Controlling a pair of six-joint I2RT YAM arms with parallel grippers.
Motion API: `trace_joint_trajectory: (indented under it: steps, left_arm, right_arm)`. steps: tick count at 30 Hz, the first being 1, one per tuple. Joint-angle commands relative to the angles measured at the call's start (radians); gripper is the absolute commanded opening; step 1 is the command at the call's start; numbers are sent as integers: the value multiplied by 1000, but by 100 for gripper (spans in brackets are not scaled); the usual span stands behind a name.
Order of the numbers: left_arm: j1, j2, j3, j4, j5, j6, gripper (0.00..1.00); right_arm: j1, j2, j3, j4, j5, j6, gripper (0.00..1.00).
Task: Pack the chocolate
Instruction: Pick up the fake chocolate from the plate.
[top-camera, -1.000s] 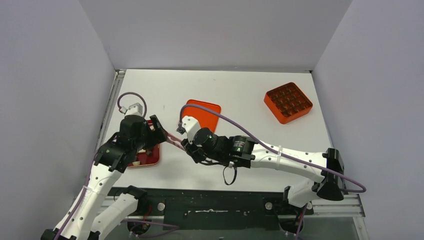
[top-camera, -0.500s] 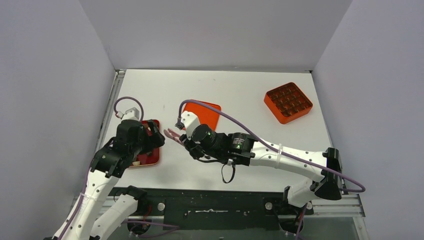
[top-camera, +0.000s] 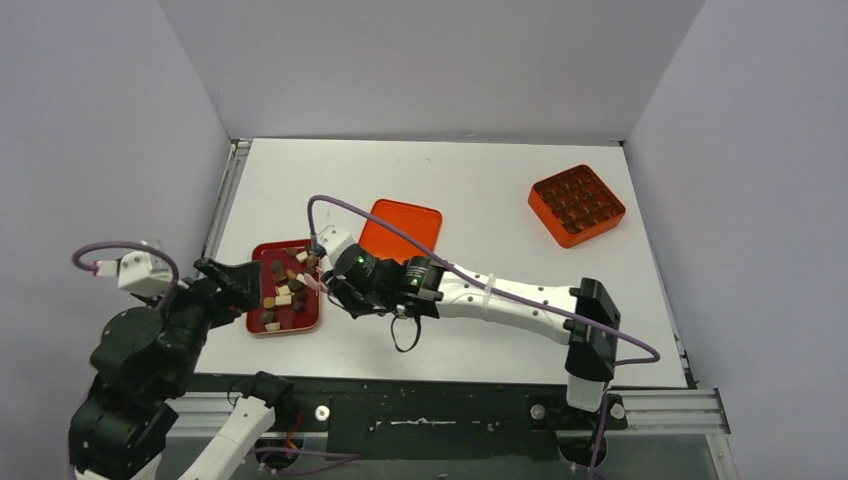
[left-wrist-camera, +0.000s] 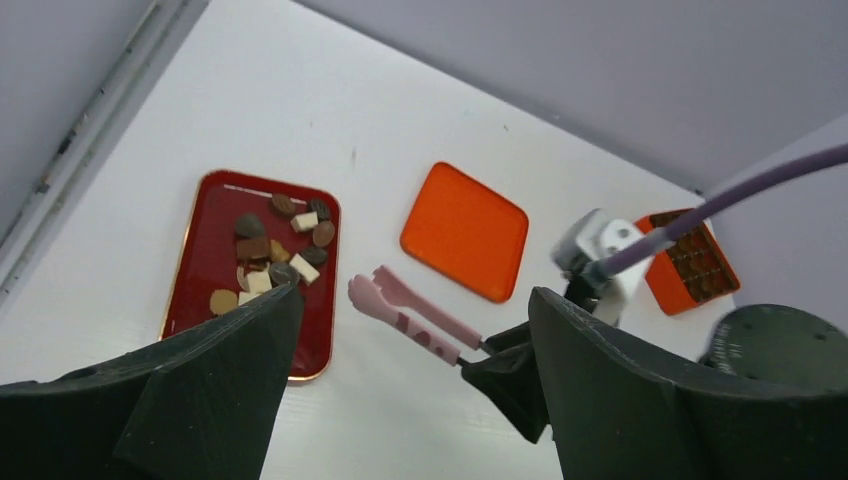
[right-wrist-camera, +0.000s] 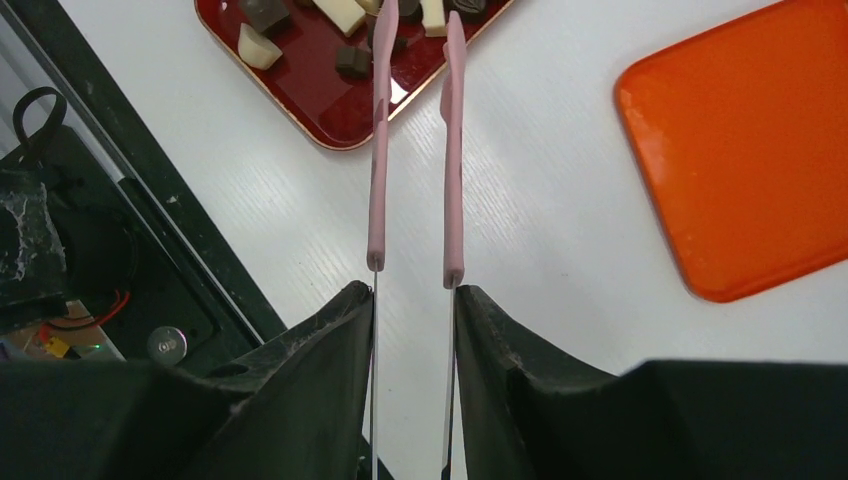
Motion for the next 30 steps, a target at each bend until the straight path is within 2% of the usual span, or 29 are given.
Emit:
trace_joint_trajectory:
  steps: [1,11,30]
  left_arm:
    - [5,-17,93,-35,-72,73,82]
    - [5,-64,155,-10,-74,105,83]
    - [4,-90,103,7,-30,98,83]
  right_arm:
    - [22,94,144,-15,-33,17,34]
    - [71,314,380,-106,-47,-22,34]
    - [62,431,473,-162,-10,-57,37]
